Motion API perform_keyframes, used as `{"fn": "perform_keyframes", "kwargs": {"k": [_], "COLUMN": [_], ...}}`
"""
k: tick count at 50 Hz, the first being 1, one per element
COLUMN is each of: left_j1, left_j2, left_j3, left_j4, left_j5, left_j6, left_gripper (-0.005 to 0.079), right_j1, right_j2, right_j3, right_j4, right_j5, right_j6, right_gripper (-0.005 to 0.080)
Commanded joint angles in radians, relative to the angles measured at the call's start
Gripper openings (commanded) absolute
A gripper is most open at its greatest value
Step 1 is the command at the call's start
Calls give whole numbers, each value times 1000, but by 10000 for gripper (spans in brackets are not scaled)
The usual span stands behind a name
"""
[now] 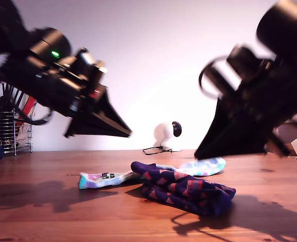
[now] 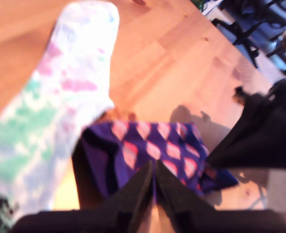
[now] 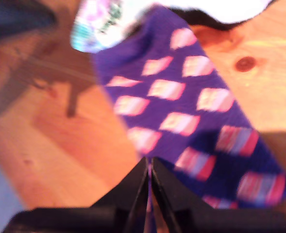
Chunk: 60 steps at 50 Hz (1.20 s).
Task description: Fold the socks in front of you. After folding them, place them to the right side.
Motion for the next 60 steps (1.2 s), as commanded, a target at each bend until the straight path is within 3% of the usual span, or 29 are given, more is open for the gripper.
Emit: {"fn": "perform_keyframes", "kwargs": {"k": [1, 7, 15, 22, 49, 60], "left_j1": [-2, -12, -29, -56, -154, -179], "left_j2": [36, 72, 122, 137, 163, 196], "left_j3": [12, 35, 77, 110, 164, 165], "left_j4": [-5, -11, -36, -60, -173, -208], "left_j5": [-6, -26, -56, -102, -367, -391], "left_j6": [12, 12, 12, 46, 258, 287], "left_gripper": [-12, 1, 181, 239, 257, 257], "right_j1": [6, 6, 6, 6, 6, 4], "right_j2": [34, 74, 87, 86, 86, 86], "right_j3": [24, 43, 48, 48, 48, 48], "right_j4": [15, 14, 14, 13, 16, 21], "right_j5": [4, 5, 8, 8, 7, 7], "right_j6": [-13, -35, -43, -55, -57, -57], "right_gripper": [-11, -11, -11, -11, -11, -11]}}
